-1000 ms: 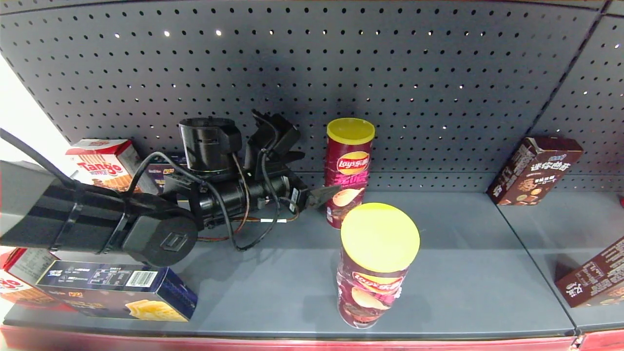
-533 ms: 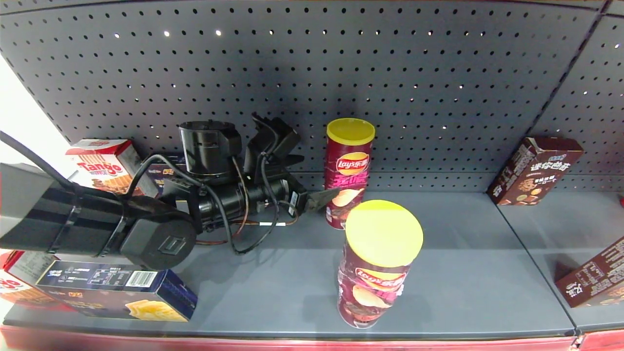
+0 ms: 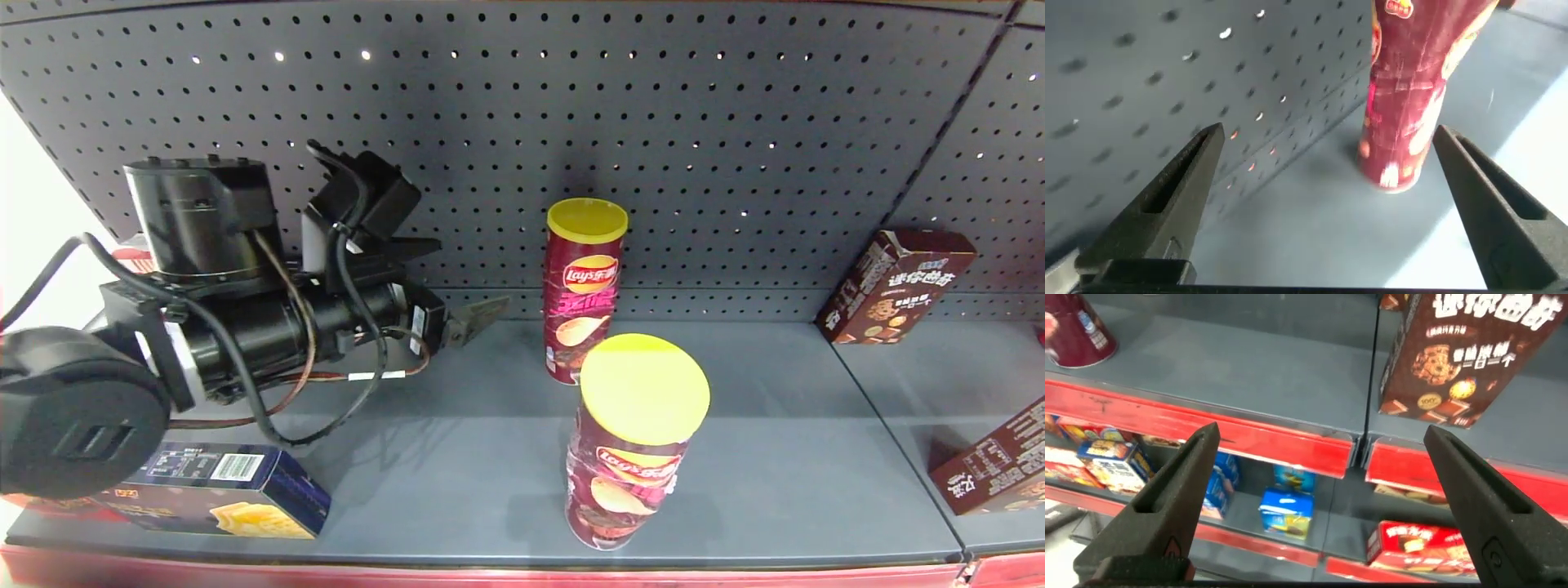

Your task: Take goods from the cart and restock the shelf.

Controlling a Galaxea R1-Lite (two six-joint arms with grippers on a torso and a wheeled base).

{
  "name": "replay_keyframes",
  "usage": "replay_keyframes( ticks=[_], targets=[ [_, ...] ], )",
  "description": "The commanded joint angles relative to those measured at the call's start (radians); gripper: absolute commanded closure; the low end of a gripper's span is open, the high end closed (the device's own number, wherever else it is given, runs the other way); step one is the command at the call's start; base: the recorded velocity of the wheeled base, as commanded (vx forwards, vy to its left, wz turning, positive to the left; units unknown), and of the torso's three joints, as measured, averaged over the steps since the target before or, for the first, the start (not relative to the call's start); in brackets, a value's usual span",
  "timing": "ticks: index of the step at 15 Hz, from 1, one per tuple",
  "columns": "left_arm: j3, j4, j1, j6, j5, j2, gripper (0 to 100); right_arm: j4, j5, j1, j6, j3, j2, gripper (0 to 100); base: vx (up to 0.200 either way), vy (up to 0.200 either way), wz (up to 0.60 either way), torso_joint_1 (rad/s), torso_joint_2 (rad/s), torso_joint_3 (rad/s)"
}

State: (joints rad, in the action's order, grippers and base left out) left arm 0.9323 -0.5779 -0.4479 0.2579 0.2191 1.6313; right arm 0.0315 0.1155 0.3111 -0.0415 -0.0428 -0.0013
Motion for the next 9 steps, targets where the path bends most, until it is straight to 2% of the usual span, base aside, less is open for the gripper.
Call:
replay_keyframes(
  ticks=[1,2,4,5,6,7,9],
  targets=[
    [-0.047,0.049,-0.002,0.001,-0.030,-0.128,0,-0.002,-0.004,0.002,0.009,-0.022,0.001,0,0.000,0.000,0.00,0.000,0.00,0.000],
    [-0.069,0.046,0.003,0.001,-0.043,-0.140,0,0.007,0.000,0.008,0.031,-0.213,0.181,0,0.000,0.000,0.00,0.000,0.00,0.000],
    [-0.075,0.038,0.005,0.001,-0.061,-0.140,0,-0.004,-0.030,0.019,0.051,-0.328,0.356,0,0.000,0.000,0.00,0.000,0.00,0.000],
    [-0.067,0.043,0.003,0.001,-0.064,-0.142,0,-0.015,-0.103,0.045,0.054,-0.431,0.511,0,0.000,0.000,0.00,0.000,0.00,0.000],
    [-0.066,0.044,0.003,0.003,-0.064,-0.142,0,-0.016,-0.106,0.046,0.055,-0.434,0.518,0,0.000,0.000,0.00,0.000,0.00,0.000],
    [-0.064,0.047,0.000,0.015,-0.086,-0.143,0,-0.053,-0.163,0.068,0.060,-0.511,0.713,0,0.000,0.000,0.00,0.000,0.00,0.000],
    [-0.075,0.046,0.001,0.023,-0.096,-0.151,0,-0.116,-0.172,0.123,0.045,-0.540,0.843,0,0.000,0.000,0.00,0.000,0.00,0.000]
  ],
)
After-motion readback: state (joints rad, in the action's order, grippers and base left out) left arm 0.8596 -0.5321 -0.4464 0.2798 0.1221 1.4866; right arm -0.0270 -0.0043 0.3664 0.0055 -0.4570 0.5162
